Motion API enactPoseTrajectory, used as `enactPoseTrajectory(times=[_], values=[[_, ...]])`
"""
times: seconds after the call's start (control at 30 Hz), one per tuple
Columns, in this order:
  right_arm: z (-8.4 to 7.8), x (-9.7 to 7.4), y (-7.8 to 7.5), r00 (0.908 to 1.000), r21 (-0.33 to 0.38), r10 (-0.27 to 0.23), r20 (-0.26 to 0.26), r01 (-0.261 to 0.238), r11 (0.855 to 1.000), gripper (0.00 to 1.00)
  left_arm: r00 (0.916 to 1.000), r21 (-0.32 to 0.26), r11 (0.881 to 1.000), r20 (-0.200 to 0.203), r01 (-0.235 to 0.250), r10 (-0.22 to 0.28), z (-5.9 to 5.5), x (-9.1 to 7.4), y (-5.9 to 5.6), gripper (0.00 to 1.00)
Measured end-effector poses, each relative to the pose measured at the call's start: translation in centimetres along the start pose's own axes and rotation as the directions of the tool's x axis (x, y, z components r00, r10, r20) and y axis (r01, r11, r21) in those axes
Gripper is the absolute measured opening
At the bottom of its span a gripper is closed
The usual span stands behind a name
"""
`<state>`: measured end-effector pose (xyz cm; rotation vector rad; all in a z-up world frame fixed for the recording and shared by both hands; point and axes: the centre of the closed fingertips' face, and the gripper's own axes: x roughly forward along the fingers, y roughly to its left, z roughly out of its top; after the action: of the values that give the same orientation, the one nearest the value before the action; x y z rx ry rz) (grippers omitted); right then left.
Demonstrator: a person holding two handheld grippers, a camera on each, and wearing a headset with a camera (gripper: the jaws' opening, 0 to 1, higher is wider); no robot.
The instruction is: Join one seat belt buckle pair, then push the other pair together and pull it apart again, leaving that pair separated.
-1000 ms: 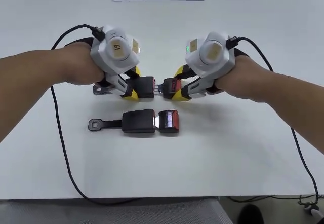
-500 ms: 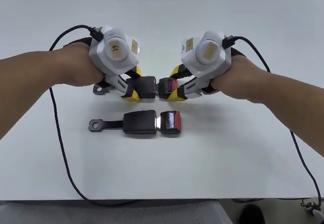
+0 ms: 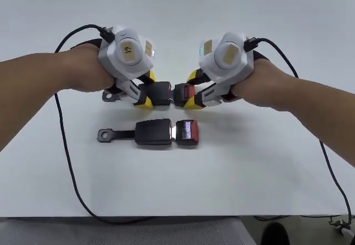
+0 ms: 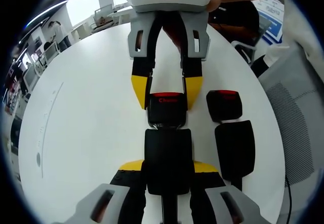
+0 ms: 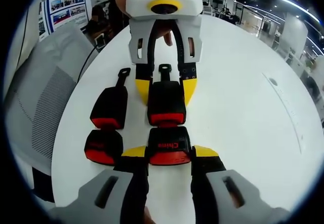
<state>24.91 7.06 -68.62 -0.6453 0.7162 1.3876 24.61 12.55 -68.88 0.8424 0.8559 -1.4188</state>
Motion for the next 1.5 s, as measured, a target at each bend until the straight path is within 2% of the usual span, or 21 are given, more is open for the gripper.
enactPoseTrajectory(times=[0.13, 0.33, 0.53, 0.63, 0.83, 1.03, 1.1, 1.27, 1.3, 1.43, 1.5], values=[[-0.1, -0.1, -0.1, 1.0, -0.007, 0.001, -0.005, -0.001, 1.0, 0.29, 1.0, -0.008, 1.0, 0.001, -0.002, 0.002, -0.2, 0.1, 0.2, 0.33], [-1.5, -1.1, -0.3, 1.0, -0.002, 0.003, -0.007, -0.003, 1.0, 0.3, 1.0, -0.014, 1.0, -0.001, -0.002, 0.002, -0.1, 0.1, 0.1, 0.33], [-1.2, -1.0, -0.2, 1.0, -0.017, 0.0, 0.003, 0.0, 1.0, 0.3, 1.0, -0.013, 1.0, -0.006, -0.003, 0.003, 0.3, -0.1, -0.3, 0.33], [-1.6, -1.4, -0.1, 1.0, -0.021, -0.001, 0.004, 0.001, 1.0, 0.31, 1.0, -0.013, 1.0, -0.005, -0.003, 0.002, 0.4, -0.1, -0.4, 0.33], [-3.4, -3.1, -0.1, 1.0, -0.004, -0.009, 0.005, 0.009, 1.0, 0.31, 1.0, -0.012, 1.0, -0.001, -0.003, 0.003, 0.3, -0.1, -0.4, 0.33], [-6.4, -5.4, 0.1, 0.9995, 0.003, -0.019, -0.026, 0.019, 1.0, 0.31, 1.0, -0.01, 1.0, -0.002, -0.002, 0.002, 0.1, -0.1, -0.2, 0.33], [-7.6, -6.2, -0.7, 0.9991, 0.013, -0.024, -0.034, 0.025, 1.0, 0.31, 1.0, -0.01, 1.0, -0.003, -0.003, 0.003, 0.2, -0.1, -0.3, 0.33], [-9.4, -7.6, -0.5, 0.9983, 0.022, -0.031, -0.05, 0.032, 0.999, 0.32, 0.9999, -0.011, 1.0, -0.014, -0.004, 0.004, 0.0, 0.0, -0.2, 0.34], [-10.0, -8.0, -0.8, 0.9978, 0.02, -0.031, -0.058, 0.032, 0.999, 0.32, 0.9999, -0.011, 1.0, -0.017, -0.003, 0.003, 0.1, 0.0, -0.2, 0.34], [-10.8, -8.9, -0.1, 0.9967, 0.027, -0.033, -0.075, 0.035, 0.999, 0.32, 0.9999, -0.012, 1.0, -0.01, -0.002, 0.002, 0.2, -0.1, -0.3, 0.34], [-11.1, -9.1, -0.4, 0.996, 0.03, -0.035, -0.082, 0.037, 0.999, 0.32, 1.0, -0.003, 1.0, -0.002, -0.002, 0.002, 0.2, -0.1, -0.4, 0.34]])
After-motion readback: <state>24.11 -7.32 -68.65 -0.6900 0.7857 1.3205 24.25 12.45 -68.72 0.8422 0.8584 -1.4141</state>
